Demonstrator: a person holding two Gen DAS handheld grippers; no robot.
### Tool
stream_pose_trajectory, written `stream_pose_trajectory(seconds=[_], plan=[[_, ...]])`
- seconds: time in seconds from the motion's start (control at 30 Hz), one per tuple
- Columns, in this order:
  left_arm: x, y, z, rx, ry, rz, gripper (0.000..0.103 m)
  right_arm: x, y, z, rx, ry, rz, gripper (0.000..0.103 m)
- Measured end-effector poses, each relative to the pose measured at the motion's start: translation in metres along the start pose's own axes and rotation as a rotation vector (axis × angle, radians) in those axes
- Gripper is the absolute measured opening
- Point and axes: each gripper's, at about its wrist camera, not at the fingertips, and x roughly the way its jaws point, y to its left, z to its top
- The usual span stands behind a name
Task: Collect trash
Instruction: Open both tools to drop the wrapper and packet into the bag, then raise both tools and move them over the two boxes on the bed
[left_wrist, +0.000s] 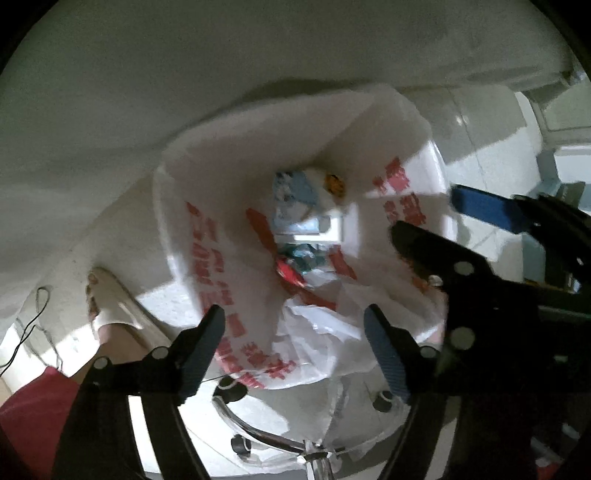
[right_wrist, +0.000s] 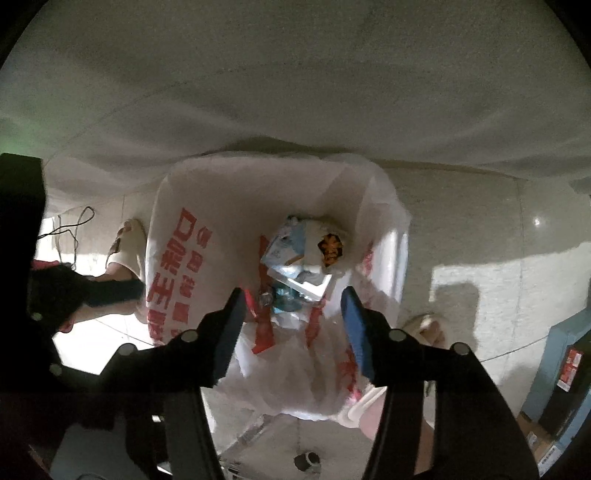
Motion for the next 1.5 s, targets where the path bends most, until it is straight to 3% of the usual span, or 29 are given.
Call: stream_pose_trajectory(seconds=[0.03,0.2,0.43,0.5,0.63,0.7,0.83,0.93,1.17,1.5], plan=[[-0.004,0.002,-0.002,-0.009,-0.007,0.001,0.078,-0.001,0.004,0.0,-0.003,-0.006,-0.007,0.071],[-0.031,0.008,-0.009,-0.043,-0.039,0.01,0.078,-0.037,0.01,-0.001,-0.027,-0.062,-0.038,0.088],[-0.088,0.005,-0.028,-0.004,-0.143,0.032,0.079,-0.098,0.023,-0.013,-0.051,-0.141,-0.09,0.093],[-0.103,0.005,-0.034,0.016,-0.165,0.016,0.079,-0.121,0.029,-0.019,-0.073,-0.188,-0.142,0.094],[-0.14,0.002,-0.046,0.062,-0.24,0.079,0.081,-0.168,0.043,-0.032,-0.146,-0.288,-0.249,0.094],[-0.16,0.001,-0.052,0.081,-0.27,0.068,0.083,-0.189,0.05,-0.04,-0.175,-0.349,-0.279,0.094],[-0.203,-0.007,-0.064,0.144,-0.298,0.064,0.083,-0.229,0.06,-0.048,-0.243,-0.368,-0.272,0.094],[-0.239,-0.011,-0.073,0.225,-0.346,0.095,0.083,-0.258,0.064,-0.05,-0.293,-0.387,-0.214,0.094],[-0.323,-0.011,-0.091,0.384,-0.367,0.098,0.088,-0.321,0.068,-0.042,-0.393,-0.365,-0.125,0.094],[-0.395,-0.015,-0.094,0.593,-0.374,0.088,0.092,-0.416,0.074,-0.032,-0.602,-0.455,-0.099,0.094]])
